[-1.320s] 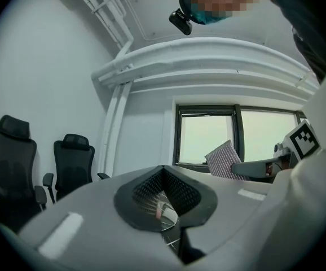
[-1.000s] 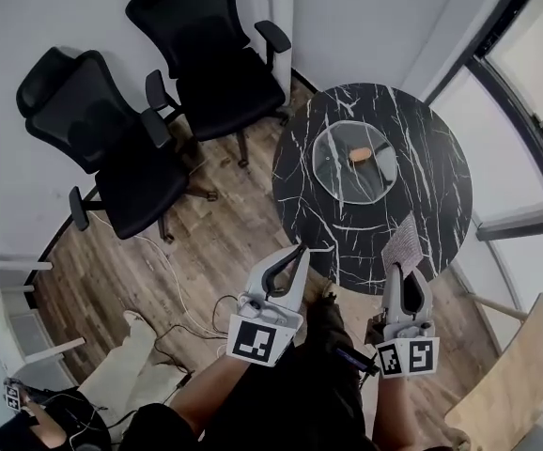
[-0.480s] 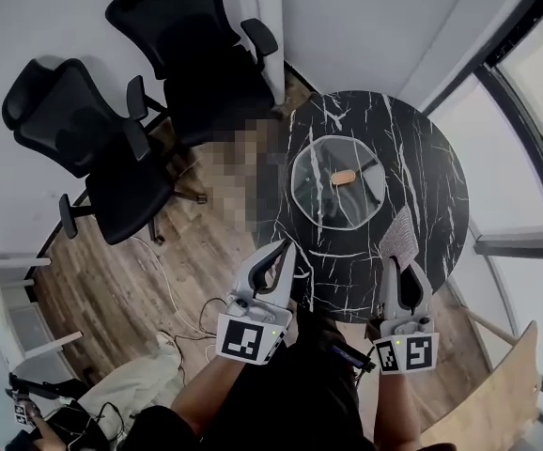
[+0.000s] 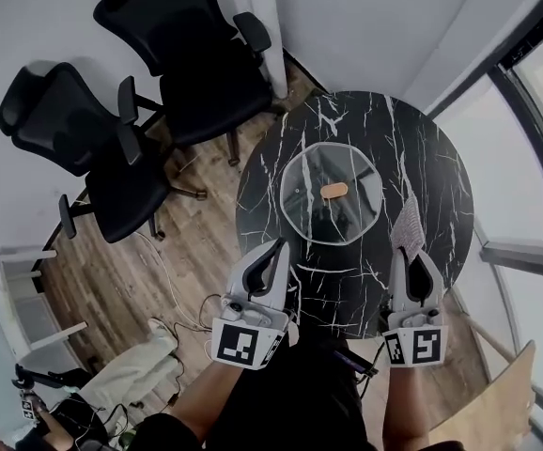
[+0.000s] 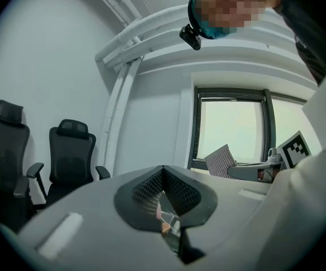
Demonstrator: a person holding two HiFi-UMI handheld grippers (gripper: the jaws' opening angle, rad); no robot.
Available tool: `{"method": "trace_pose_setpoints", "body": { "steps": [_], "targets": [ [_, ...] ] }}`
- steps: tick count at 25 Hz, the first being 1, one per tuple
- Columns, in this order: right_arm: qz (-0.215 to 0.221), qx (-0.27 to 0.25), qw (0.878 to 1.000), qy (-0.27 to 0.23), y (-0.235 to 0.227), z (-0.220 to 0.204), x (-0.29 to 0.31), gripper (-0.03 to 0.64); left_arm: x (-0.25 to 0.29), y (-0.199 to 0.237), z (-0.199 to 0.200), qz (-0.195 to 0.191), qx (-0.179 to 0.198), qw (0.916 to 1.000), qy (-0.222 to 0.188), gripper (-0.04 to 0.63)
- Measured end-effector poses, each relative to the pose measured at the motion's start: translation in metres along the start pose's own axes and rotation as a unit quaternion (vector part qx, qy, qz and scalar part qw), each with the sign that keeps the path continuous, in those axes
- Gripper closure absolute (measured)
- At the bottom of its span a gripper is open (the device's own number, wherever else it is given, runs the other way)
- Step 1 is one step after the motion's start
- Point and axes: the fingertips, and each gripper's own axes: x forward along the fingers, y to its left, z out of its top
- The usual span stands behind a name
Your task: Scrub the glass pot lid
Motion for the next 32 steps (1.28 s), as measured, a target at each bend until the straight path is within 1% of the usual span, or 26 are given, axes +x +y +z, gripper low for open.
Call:
{"method": "trace_pose_setpoints", "body": {
  "steps": [3, 5, 7, 9, 11, 17, 22, 25, 28, 32],
  "targets": [
    [0.000, -0.005, 1.000, 0.014, -0.009, -0.015, 0.020, 0.554, 0.017, 0.005, -0.011, -0.005, -0.005, 1.0000, 0.003, 0.594],
    [0.003, -0.007, 1.000, 0.025, -0.012, -0.025, 0.033, 0.554, 0.027, 0.011, -0.020, -0.011, -0.007, 0.9998, 0.016, 0.594],
    [0.004, -0.016, 0.999, 0.036, -0.014, -0.036, 0.047, 0.554, 0.035, 0.018, -0.027, -0.023, 0.005, 0.9991, 0.035, 0.594],
    [0.007, -0.029, 0.998, 0.046, -0.017, -0.045, 0.066, 0.554, 0.049, 0.025, -0.029, -0.031, 0.011, 0.9986, 0.041, 0.594],
    [0.017, -0.045, 0.997, 0.060, -0.018, -0.058, 0.084, 0.554, 0.061, 0.034, -0.032, -0.030, 0.003, 0.9988, 0.039, 0.594],
    [0.048, -0.109, 0.988, 0.096, -0.025, -0.094, 0.137, 0.554, 0.087, 0.054, -0.060, -0.034, -0.002, 0.9980, 0.054, 0.594],
    [0.076, -0.168, 0.969, 0.165, -0.033, -0.138, 0.170, 0.554, 0.100, 0.068, -0.084, -0.031, -0.004, 0.9969, 0.072, 0.594],
    [0.099, -0.190, 0.959, 0.186, -0.040, -0.160, 0.188, 0.554, 0.109, 0.071, -0.097, -0.030, -0.009, 0.9963, 0.080, 0.594],
    [0.132, -0.233, 0.944, 0.195, -0.048, -0.182, 0.206, 0.554, 0.117, 0.072, -0.106, -0.028, -0.013, 0.9961, 0.083, 0.594],
    [0.155, -0.271, 0.924, 0.220, -0.057, -0.204, 0.226, 0.554, 0.128, 0.074, -0.110, -0.028, -0.018, 0.9962, 0.080, 0.594]
  ]
}}
